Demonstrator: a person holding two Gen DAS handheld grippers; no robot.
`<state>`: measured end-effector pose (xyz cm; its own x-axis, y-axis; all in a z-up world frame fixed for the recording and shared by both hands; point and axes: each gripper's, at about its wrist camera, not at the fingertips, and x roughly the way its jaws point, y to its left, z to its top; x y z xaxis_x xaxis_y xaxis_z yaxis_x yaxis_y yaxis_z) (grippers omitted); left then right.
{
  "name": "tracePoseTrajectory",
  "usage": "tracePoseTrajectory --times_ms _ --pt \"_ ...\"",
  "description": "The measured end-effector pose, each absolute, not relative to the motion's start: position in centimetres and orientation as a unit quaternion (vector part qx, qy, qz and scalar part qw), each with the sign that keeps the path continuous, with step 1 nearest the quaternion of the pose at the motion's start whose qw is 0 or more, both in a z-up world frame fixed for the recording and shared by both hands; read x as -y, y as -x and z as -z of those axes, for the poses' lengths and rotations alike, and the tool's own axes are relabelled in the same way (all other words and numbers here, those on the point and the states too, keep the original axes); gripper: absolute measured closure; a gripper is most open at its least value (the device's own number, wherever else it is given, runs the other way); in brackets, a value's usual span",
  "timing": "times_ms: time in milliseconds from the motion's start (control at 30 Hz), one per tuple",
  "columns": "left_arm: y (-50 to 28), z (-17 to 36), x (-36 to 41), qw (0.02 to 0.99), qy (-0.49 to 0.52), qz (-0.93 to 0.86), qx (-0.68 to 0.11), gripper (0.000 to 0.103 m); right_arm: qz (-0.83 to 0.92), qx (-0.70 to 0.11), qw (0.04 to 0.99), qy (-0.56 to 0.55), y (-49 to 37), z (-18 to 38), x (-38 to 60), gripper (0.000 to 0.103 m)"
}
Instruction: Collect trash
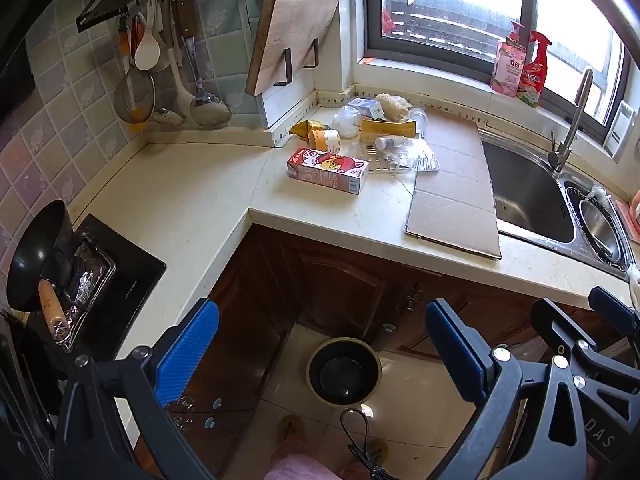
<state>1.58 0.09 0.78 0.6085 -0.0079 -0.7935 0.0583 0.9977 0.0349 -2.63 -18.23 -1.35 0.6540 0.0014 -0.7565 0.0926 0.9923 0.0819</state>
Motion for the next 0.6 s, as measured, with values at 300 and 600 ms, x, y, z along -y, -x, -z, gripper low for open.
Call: tracePoseTrajectory --times_ms 300,600 --pt "-1.24 -0.24 0.2 0.898 -0.033 0.019 -0.438 0.002 0.024 -0.414 0.908 -0.058 2.44 1.2 18.47 0.017" --pt "-1.57 -0.22 0.56 0.899 -0.033 0.02 -0.437 0.002 0.024 -0.413 0.909 -0.059 2.32 1.18 18.69 0.017"
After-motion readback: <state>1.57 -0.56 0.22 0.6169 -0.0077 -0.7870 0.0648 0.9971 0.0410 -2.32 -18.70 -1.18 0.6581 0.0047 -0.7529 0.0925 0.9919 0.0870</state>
